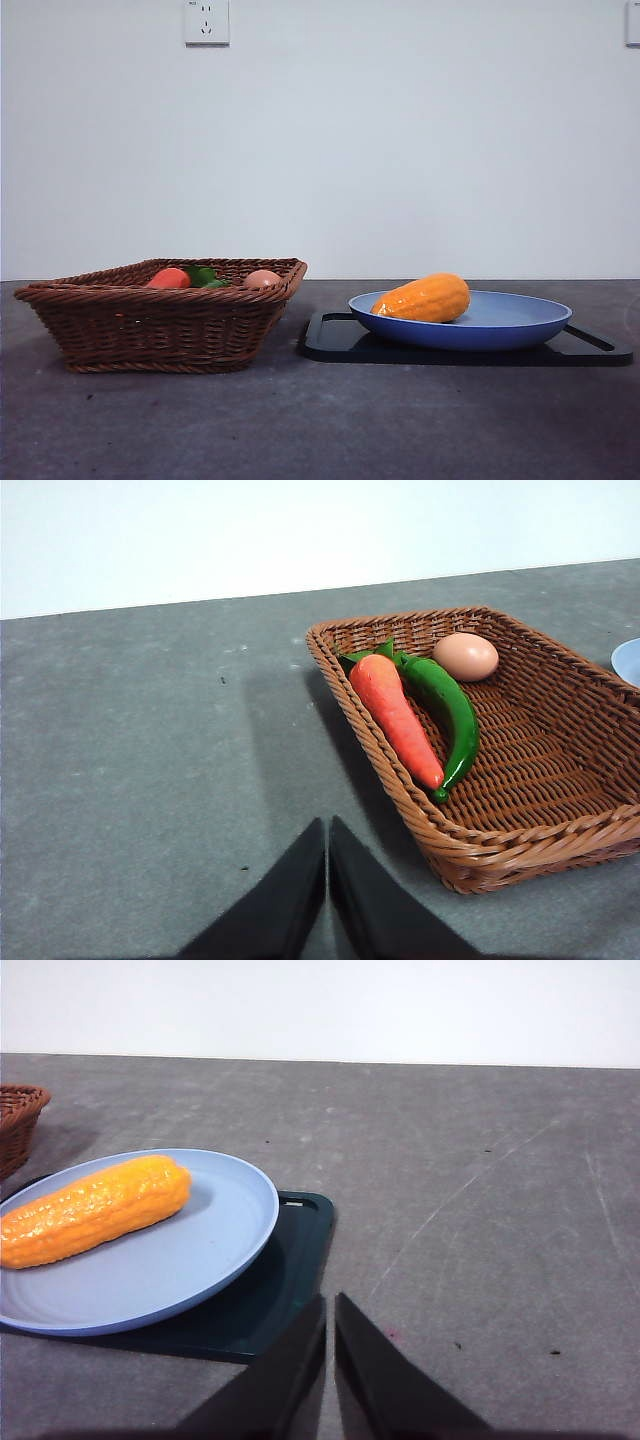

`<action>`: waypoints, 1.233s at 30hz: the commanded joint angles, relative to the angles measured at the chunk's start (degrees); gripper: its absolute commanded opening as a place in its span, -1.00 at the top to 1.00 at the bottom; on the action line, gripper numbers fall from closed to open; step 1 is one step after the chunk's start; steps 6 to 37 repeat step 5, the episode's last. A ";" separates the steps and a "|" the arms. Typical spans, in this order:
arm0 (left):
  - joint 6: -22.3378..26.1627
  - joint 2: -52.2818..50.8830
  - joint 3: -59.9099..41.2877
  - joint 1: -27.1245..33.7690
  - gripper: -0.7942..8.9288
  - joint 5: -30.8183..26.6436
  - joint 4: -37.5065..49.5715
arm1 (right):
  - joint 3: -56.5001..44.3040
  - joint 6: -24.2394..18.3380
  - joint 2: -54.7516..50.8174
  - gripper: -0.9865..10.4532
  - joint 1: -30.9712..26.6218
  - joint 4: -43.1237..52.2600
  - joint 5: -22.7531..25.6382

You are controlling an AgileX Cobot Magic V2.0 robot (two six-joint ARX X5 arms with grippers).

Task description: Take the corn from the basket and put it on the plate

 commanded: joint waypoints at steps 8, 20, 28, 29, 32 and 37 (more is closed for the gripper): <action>-0.24 -0.04 -1.27 0.11 0.82 0.07 -1.11 | -0.37 0.61 -0.13 0.82 -0.09 -0.02 -0.02; -0.24 -0.04 -1.27 0.11 0.82 0.07 -1.11 | -0.37 0.61 -0.13 0.82 -0.09 -0.02 -0.02; -0.24 -0.04 -1.27 0.11 0.82 0.07 -1.11 | -0.37 0.61 -0.13 0.82 -0.09 -0.02 -0.02; -0.24 -0.04 -1.27 0.11 0.82 0.07 -1.11 | -0.37 0.61 -0.13 0.82 -0.09 -0.02 -0.02; -0.24 -0.04 -1.27 0.11 0.82 0.07 -1.11 | -0.37 0.61 -0.13 0.82 -0.09 -0.02 -0.02; -0.24 -0.04 -1.27 0.11 0.82 0.07 -1.11 | -0.37 0.61 -0.13 0.82 -0.09 -0.02 -0.02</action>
